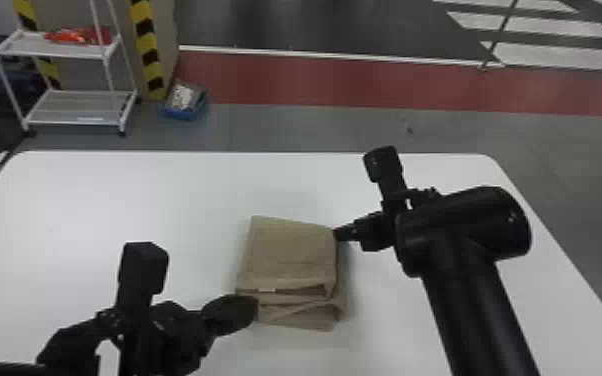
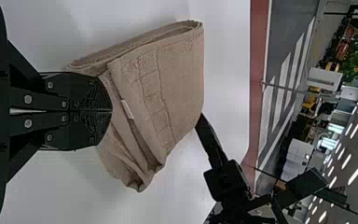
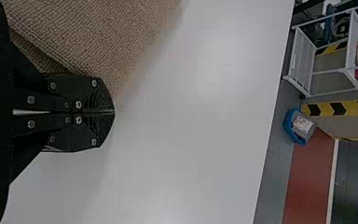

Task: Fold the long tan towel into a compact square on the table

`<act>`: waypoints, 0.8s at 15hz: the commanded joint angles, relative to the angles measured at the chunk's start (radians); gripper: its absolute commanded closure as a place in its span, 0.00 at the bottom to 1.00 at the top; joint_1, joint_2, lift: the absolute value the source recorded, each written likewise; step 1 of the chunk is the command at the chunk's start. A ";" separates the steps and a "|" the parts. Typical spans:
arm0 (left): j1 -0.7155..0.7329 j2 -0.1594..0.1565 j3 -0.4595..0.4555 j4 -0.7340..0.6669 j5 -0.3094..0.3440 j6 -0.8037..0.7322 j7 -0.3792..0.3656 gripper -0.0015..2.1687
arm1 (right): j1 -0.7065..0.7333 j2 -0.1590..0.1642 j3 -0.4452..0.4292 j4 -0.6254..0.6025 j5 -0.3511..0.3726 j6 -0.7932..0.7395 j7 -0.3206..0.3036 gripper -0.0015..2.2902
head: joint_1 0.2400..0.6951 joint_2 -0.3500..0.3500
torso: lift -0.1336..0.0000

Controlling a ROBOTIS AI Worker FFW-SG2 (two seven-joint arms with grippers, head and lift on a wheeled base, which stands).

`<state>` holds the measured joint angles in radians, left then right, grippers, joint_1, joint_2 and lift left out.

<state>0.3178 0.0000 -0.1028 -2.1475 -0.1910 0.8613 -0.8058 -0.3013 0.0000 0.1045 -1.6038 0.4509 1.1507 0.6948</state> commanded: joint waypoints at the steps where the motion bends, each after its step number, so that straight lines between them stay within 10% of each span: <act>1: 0.004 -0.003 -0.018 0.002 -0.004 0.003 0.004 0.97 | -0.002 0.001 0.006 0.007 -0.023 -0.022 -0.014 0.83 | 1.00 0.33 | 0.07; 12: 0.020 -0.003 -0.089 0.003 -0.008 0.006 0.019 0.97 | 0.002 0.001 -0.022 -0.022 -0.129 -0.114 -0.032 0.82 | 1.00 0.32 | 0.07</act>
<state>0.3374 0.0000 -0.1865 -2.1447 -0.1994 0.8676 -0.7867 -0.3113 0.0000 0.1009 -1.5916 0.3238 1.0491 0.6665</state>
